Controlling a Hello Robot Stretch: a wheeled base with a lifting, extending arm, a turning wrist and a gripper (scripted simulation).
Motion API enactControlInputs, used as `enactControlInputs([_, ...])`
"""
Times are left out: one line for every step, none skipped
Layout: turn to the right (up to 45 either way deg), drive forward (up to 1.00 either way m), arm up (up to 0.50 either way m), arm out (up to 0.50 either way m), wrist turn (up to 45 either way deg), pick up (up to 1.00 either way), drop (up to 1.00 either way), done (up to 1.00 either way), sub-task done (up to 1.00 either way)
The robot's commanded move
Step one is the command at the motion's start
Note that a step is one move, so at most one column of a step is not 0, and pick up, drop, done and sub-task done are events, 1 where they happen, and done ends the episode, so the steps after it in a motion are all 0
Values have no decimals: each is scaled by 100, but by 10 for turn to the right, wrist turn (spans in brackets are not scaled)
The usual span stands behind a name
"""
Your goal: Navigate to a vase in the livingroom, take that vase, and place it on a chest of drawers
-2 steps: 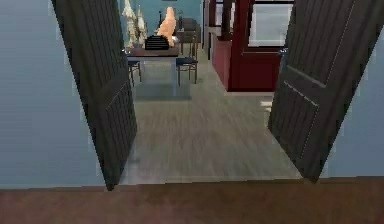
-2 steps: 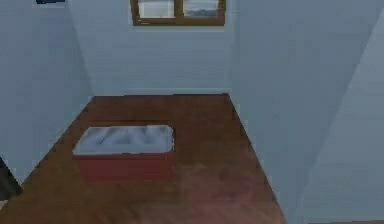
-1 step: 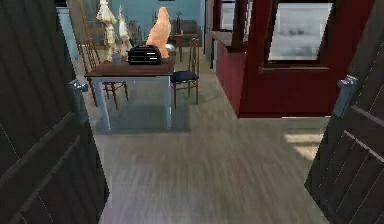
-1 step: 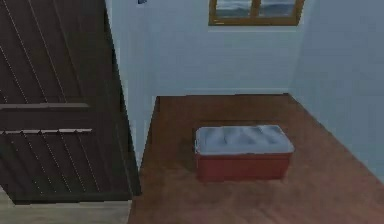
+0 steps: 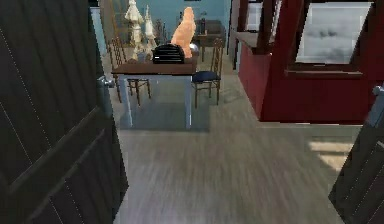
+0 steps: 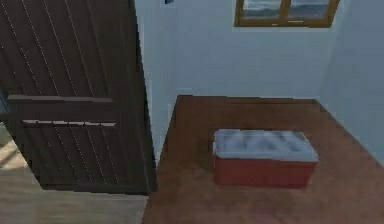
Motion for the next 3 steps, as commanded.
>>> enactControlInputs([0,15,0,0,0,0,0,0,0])
enactControlInputs([0,100,0,0,0,0,0,0,0])
enactControlInputs([-60,0,0,0,0,0,0,0,0])
